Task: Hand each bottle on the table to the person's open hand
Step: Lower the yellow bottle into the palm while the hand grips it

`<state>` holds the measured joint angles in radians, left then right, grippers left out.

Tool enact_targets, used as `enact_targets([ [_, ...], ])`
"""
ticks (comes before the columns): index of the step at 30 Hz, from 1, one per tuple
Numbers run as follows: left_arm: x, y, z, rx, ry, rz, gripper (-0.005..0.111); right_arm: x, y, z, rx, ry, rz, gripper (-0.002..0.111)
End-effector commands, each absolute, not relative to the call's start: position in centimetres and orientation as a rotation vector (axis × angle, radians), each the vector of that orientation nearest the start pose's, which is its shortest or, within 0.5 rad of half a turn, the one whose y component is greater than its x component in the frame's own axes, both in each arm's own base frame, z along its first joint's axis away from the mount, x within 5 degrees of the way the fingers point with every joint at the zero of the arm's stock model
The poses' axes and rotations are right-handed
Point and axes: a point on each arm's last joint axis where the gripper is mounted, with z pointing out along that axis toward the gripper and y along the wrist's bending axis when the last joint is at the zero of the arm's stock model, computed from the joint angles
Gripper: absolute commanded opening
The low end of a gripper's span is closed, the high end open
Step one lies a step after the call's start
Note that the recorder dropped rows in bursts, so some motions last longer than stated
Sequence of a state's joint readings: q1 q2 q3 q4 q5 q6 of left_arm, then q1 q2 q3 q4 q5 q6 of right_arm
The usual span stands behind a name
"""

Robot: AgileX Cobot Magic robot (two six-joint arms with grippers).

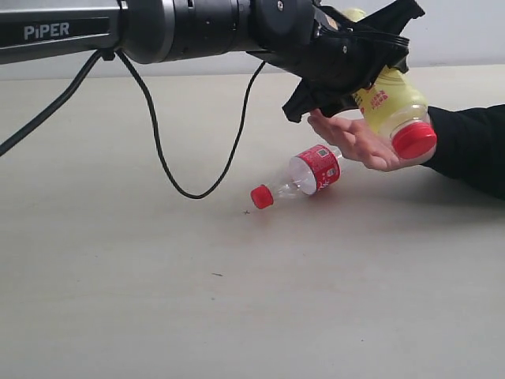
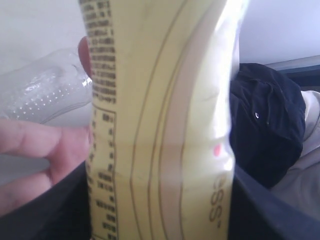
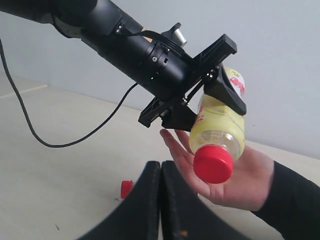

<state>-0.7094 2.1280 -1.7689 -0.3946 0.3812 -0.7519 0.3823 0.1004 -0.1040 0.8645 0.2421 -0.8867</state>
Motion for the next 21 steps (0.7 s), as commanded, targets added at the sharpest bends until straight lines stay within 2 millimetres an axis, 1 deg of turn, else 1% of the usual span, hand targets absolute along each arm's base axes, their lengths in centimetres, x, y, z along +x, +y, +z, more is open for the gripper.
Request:
enact_targets([
  [1, 37.1, -34.1, 24.8, -0.327, 2.395, -1.094, 0.0, 4.9, 3.8, 22.7, -0.484, 1.581, 0.419, 0.0],
  [5, 36.8, -34.0, 24.5, -0.318, 2.451, -1.071, 0.0, 4.9, 3.8, 22.7, -0.484, 1.581, 0.419, 0.0],
  [8, 36.6, -34.1, 25.0, -0.28, 2.484, -1.033, 0.0, 4.9, 3.8, 22.7, -0.484, 1.581, 0.419, 0.0],
  [10, 36.5, -34.3, 26.1, -0.266, 2.489, -0.972, 0.0, 4.9, 3.7, 22.8, -0.474, 1.574, 0.413, 0.0],
  [11, 36.4, -34.5, 26.9, -0.259, 2.477, -0.941, 0.0, 4.9, 3.7, 22.9, -0.47, 1.572, 0.41, 0.0],
  [13, 36.3, -34.6, 27.8, -0.247, 2.472, -0.901, 0.0, 5.0, 3.6, 22.9, -0.458, 1.564, 0.402, 0.0],
  [16, 36.4, -34.9, 28.7, -0.223, 2.417, -0.921, 0.0, 5.0, 3.6, 23.0, -0.456, 1.562, 0.4, 0.0],
  [21, 36.3, -35.7, 27.8, -0.212, 2.425, -0.934, 0.0, 5.0, 3.6, 23.0, -0.456, 1.562, 0.4, 0.0],
])
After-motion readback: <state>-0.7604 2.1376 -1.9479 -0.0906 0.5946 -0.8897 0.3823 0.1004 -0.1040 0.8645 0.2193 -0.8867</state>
